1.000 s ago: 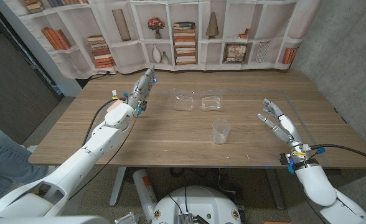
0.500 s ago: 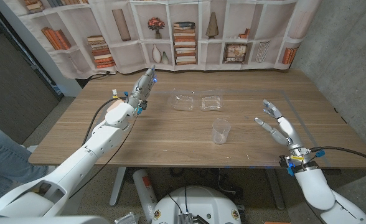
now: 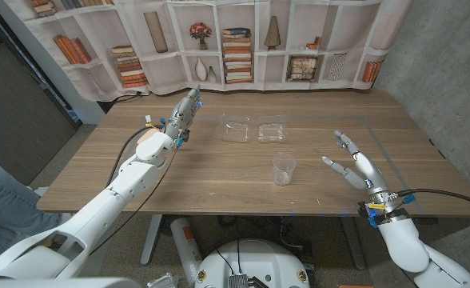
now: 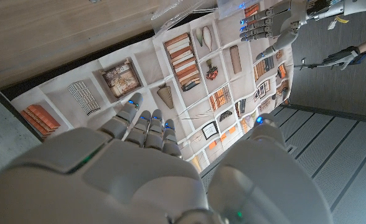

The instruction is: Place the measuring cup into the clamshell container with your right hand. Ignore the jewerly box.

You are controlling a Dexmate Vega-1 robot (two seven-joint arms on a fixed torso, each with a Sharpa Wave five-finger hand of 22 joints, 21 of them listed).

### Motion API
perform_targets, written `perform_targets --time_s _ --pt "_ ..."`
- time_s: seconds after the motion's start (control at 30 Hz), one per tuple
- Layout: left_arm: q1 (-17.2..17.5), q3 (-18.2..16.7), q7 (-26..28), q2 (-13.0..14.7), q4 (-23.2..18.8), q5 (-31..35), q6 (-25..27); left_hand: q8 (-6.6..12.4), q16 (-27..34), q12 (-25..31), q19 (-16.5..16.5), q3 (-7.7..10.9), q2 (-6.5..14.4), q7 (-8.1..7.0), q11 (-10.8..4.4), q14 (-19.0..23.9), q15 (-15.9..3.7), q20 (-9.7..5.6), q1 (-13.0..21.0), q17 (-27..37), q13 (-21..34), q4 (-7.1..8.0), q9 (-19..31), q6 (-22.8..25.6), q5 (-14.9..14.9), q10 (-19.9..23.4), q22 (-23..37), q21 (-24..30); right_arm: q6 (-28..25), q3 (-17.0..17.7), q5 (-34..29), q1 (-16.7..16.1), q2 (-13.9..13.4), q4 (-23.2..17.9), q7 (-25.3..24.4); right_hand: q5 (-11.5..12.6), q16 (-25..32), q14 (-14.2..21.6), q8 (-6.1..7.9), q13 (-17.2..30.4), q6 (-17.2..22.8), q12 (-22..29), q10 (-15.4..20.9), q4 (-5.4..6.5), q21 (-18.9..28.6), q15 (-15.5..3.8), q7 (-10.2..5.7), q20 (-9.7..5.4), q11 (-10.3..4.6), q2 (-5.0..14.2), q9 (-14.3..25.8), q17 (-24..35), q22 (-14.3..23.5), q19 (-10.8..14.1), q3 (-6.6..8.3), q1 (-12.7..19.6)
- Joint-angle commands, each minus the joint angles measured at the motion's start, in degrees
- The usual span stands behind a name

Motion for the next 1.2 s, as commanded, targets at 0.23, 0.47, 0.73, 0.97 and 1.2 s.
perform_targets --time_s 0.23,0.47,0.73,0.97,1.2 --pt "-0.8 0.2 -0.5 -0.4 0.9 0.0 -0.7 0.12 0.2 -0.2 -12.4 -0.34 0.4 -0.56 -0.27 -8.7 0.02 -1.77 0.2 0.3 0.2 -0.01 0.2 -2.0 0.0 -3.0 0.2 -0.4 -3.4 -2.2 -2.4 -1.0 -2.0 -1.3 -2.2 1.1 0.0 -0.2 -0.06 0.1 -0.5 0.3 -0.4 -0.37 -0.6 0.55 -0.05 -2.05 0.53 -0.06 0.3 0.2 0.1 0.3 -0.62 0.5" --pt "-1.3 0.5 -0.9 -0.7 1.5 0.0 -0.5 0.12 0.2 -0.2 -12.4 -0.39 0.4 -0.56 -0.24 -8.7 0.03 -1.8 0.2 0.3 0.2 -0.02 0.3 -2.0 -0.1 -3.0 0.2 -0.4 -4.9 -3.1 -3.1 -1.3 -3.0 -2.0 -2.6 1.5 0.0 -0.3 -0.06 0.1 -0.7 0.2 -0.6 -0.5 -0.9 0.64 0.0 -1.86 0.56 -0.02 0.3 0.2 0.2 0.3 -0.9 0.6" --pt "-1.5 0.6 -1.2 -0.8 1.9 0.0 -0.3 0.1 0.2 -0.2 -12.4 -0.45 0.5 -0.59 -0.33 -8.7 0.04 -1.76 0.2 0.3 0.2 -0.02 0.3 -2.0 -0.1 -3.1 0.2 -0.4 -7.6 -4.5 -4.1 -1.6 -3.1 -2.9 -4.2 2.0 0.0 -0.1 0.04 0.1 -0.6 0.3 -0.4 -0.68 -1.1 0.75 -0.02 -1.3 0.5 0.19 0.3 0.2 0.2 0.6 -1.07 0.9" --pt "-1.7 0.7 -1.2 -0.5 1.7 0.0 0.0 0.09 0.2 -0.2 -12.4 -0.51 0.5 -0.57 -0.39 -8.7 0.02 -1.78 0.2 0.3 0.2 -0.03 0.3 -2.0 -0.1 -3.0 0.2 -0.4 -8.9 -5.9 -4.8 -1.7 -4.1 -3.5 -5.0 2.3 0.0 -0.2 0.05 0.1 -0.7 0.3 -0.5 -0.81 -1.3 0.91 0.02 -1.12 0.67 0.29 0.3 0.2 0.2 0.6 -1.19 1.1" --pt "-1.9 0.8 -1.7 -0.5 1.9 -0.1 0.2 0.11 0.2 -0.3 -12.2 -0.57 0.5 -0.58 -0.27 -8.6 -0.01 -1.69 0.2 0.3 0.2 -0.04 0.3 -2.0 -0.1 -3.1 0.2 -0.3 -10.1 -7.0 -5.2 -1.5 -4.8 -3.7 -6.0 2.6 -0.1 -0.3 0.07 0.1 -0.8 0.3 -0.5 -0.92 -1.6 0.9 0.08 -0.98 0.68 0.37 0.3 0.2 0.2 0.7 -1.34 1.3"
